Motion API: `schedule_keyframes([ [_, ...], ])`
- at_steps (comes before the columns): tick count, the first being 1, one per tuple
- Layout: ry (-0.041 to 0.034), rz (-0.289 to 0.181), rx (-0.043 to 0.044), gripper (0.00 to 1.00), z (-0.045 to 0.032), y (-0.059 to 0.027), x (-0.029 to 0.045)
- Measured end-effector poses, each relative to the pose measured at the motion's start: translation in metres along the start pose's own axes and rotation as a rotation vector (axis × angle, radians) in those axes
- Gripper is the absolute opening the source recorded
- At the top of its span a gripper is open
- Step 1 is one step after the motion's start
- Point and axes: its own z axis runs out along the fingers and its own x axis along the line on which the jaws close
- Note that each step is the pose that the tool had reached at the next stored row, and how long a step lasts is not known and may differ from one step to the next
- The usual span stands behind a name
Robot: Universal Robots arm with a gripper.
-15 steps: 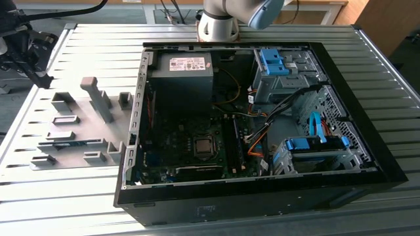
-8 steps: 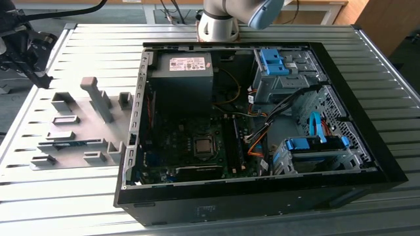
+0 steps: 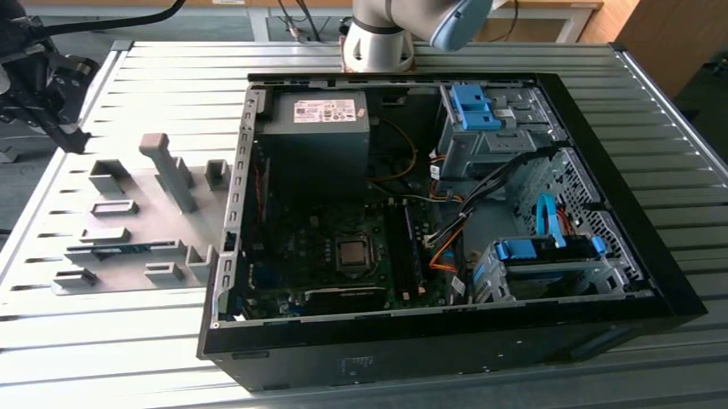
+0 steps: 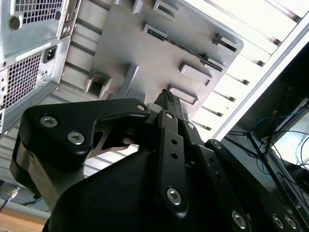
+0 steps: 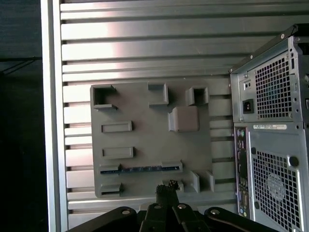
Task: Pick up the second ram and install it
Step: 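Pick up the second ram and move it above second insertion slot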
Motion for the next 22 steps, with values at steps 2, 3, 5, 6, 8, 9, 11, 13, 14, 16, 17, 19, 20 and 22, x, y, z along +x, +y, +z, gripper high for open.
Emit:
schedule_keyframes([
  [2,0.0011,-0.024,-0.0006,0.1,0.0,0.0,0.0002],
  [3,0.0017,-0.04,-0.001,0.1,0.0,0.0,0.0003],
  [5,0.0032,-0.073,-0.0018,0.1,0.0,0.0,0.0005],
  [6,0.004,-0.089,-0.0021,0.1,0.0,0.0,0.0006],
  [8,0.0056,-0.123,-0.0029,0.1,-0.0001,0.0,0.0007],
  [9,0.0063,-0.14,-0.0033,0.1,-0.0001,-0.0001,0.0008],
  [11,0.0078,-0.173,-0.0041,0.1,0.0,-0.0001,0.001],
  [13,0.0091,-0.204,-0.0049,0.1,0.0,-0.0001,0.0011],
  [14,0.0097,-0.218,-0.0053,0.1,0.0,-0.0001,0.0012],
  [16,0.011,-0.249,-0.006,0.1,0.0001,-0.0001,0.0014],
  [17,0.0119,-0.266,-0.0064,0.1,0.0001,-0.0001,0.0015],
  [19,0.0133,-0.299,-0.0072,0.1,0.0001,-0.0001,0.0016],
  [20,0.0141,-0.317,-0.0076,0.1,0.0001,-0.0001,0.0016],
  [22,0.0155,-0.348,-0.0084,0.1,0.0002,-0.0001,0.0017],
])
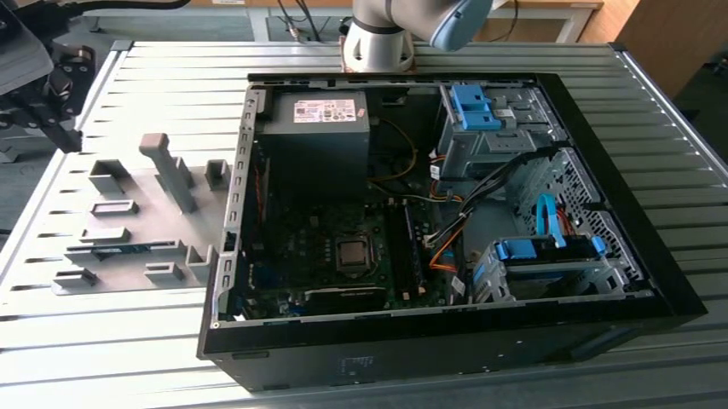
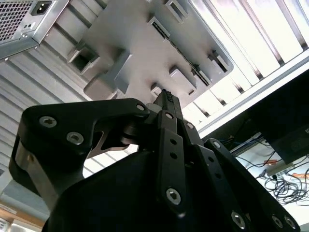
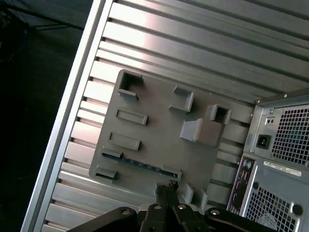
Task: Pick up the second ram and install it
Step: 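Pick up the second ram and move it above second insertion slot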
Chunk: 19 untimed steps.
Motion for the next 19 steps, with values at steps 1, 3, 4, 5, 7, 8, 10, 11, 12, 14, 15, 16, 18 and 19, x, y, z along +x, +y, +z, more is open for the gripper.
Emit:
schedule_keyframes([
  [1,0.0007,-0.016,-0.0004,0.1,0.0001,0.0,0.0],
  [3,0.0022,-0.049,-0.0012,0.1,0.0002,0.0,0.0001],
  [4,0.0029,-0.066,-0.0016,0.1,0.0002,0.0,0.0001],
  [5,0.0036,-0.082,-0.0019,0.1,0.0003,0.0,0.0001],
  [7,0.0052,-0.118,-0.0028,0.1,0.0004,0.0,0.0001],
  [8,0.006,-0.136,-0.0032,0.1,0.0006,0.0,0.0001],
  [10,0.0076,-0.171,-0.0041,0.1,0.0007,0.0,0.0002],
  [11,0.0084,-0.19,-0.0045,0.1,0.0008,0.0,0.0002],
  [12,0.0093,-0.209,-0.005,0.1,0.0009,0.0,0.0002],
  [14,0.0109,-0.245,-0.0059,0.1,0.0011,0.0,0.0003],
  [15,0.0117,-0.262,-0.0063,0.1,0.0012,0.0,0.0003],
  [16,0.0124,-0.28,-0.0067,0.1,0.0013,0.0,0.0003],
  [18,0.014,-0.315,-0.0075,0.1,0.0013,0.0,0.0004],
  [19,0.0148,-0.332,-0.008,0.1,0.0014,0.0,0.0004],
])
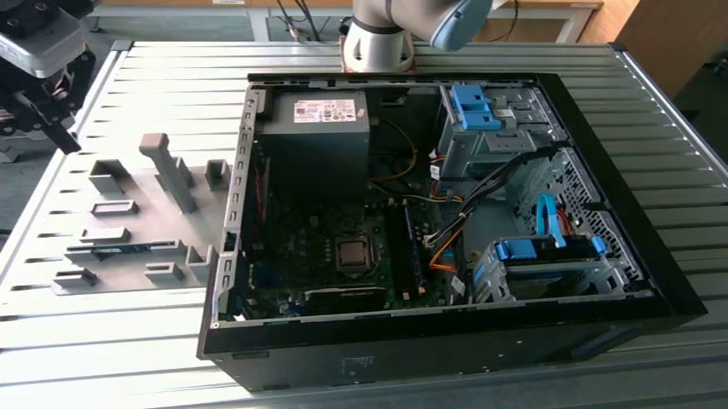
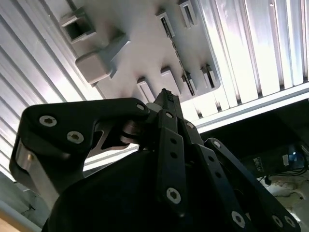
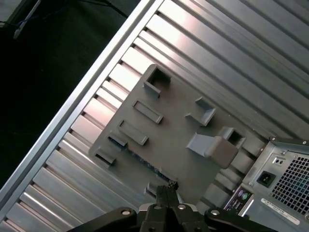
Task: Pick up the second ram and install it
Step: 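Pick up the second ram and move it above second insertion slot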
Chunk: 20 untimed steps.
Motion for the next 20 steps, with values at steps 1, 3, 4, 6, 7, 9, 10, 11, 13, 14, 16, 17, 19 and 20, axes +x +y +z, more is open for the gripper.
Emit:
schedule_keyframes([
  [1,0.0007,-0.017,-0.0004,0.1,0.0,0.0,0.0],
  [3,0.0017,-0.041,-0.001,0.1,0.0001,0.0,0.0001],
  [4,0.002,-0.046,-0.0011,0.1,0.0001,0.0001,0.0001],
  [6,0.002,-0.047,-0.0012,0.1,0.0001,0.0,0.0001],
  [7,0.002,-0.047,-0.0012,0.1,0.0001,0.0,0.0001],
  [9,0.002,-0.047,-0.0012,0.1,0.0001,0.0,0.0001],
  [10,0.002,-0.047,-0.0012,0.1,0.0001,0.0,0.0001],
  [11,0.002,-0.047,-0.0012,0.1,0.0001,0.0001,0.0001],
  [13,0.002,-0.048,-0.0012,0.1,0.0001,0.0,0.0],
  [14,0.0021,-0.049,-0.0012,0.1,0.0001,0.0,0.0001],
  [16,0.0027,-0.062,-0.0015,0.1,0.0001,0.0,0.0001],
  [17,0.003,-0.071,-0.0017,0.1,0.0001,0.0001,0.0001],
  [19,0.0041,-0.093,-0.0023,0.1,0.0001,0.0001,0.0001],
  [20,0.0048,-0.108,-0.0026,0.1,0.0,0.0001,0.0002],
])
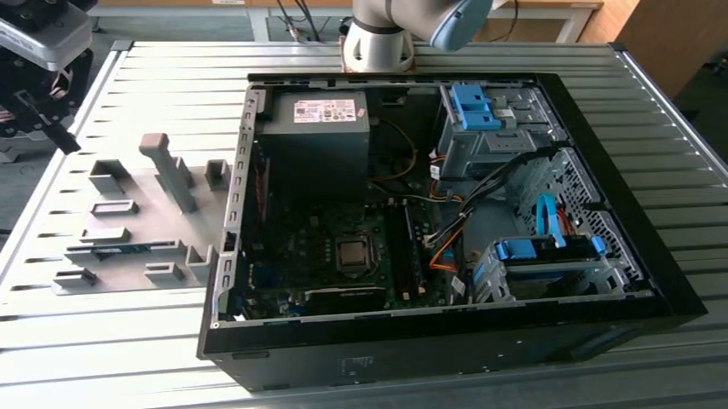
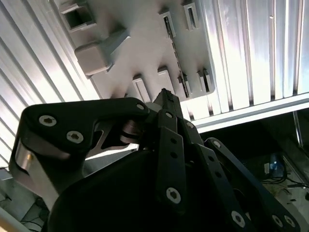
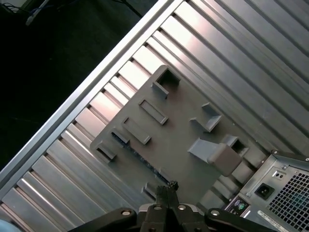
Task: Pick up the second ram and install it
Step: 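Pick up the second ram and move it above second insertion slot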
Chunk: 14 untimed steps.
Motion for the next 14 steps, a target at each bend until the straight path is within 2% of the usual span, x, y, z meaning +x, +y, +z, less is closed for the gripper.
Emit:
schedule_keyframes([
  [7,0.0045,-0.101,-0.0022,0.1,0.0002,0.0005,0.0006],
  [14,0.0052,-0.115,-0.0025,0.1,0.0002,0.0007,0.0008],
])
